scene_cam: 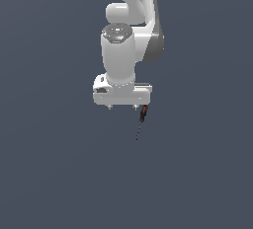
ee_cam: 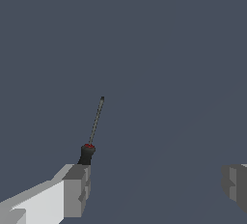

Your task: Pick up the object and move it to a goal position.

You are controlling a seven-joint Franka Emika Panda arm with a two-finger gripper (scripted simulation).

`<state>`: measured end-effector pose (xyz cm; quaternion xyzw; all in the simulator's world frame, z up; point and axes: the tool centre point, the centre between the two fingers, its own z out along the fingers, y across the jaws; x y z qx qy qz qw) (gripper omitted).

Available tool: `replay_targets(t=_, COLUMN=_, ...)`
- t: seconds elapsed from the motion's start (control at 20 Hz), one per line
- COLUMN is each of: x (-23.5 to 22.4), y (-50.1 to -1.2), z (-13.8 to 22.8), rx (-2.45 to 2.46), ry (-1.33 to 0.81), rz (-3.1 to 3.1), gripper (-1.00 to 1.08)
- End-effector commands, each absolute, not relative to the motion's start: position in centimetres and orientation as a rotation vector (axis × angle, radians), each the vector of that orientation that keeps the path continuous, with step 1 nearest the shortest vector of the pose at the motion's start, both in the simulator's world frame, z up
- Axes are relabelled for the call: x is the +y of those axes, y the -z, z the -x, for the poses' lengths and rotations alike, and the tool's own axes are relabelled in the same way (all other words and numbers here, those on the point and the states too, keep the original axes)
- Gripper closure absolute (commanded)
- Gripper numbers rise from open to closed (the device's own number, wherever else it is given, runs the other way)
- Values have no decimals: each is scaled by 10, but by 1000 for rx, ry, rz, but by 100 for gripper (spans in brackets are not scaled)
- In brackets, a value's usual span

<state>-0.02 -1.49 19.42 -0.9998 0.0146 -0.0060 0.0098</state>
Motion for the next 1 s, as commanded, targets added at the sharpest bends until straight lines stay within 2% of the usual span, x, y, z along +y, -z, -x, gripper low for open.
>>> replay_targets(t=0.0, x=-15, y=-194, z=0, rx=46, ry=19, rz=3122, gripper=-92)
replay_targets(t=0.55, x=-28, y=-186, z=3, rx=0, ry=-9, rz=3126, gripper=-92)
replay_targets(t=0.95, x=-21, y=-178, z=4, rx=27, ry=-8, rz=3127, gripper=-92)
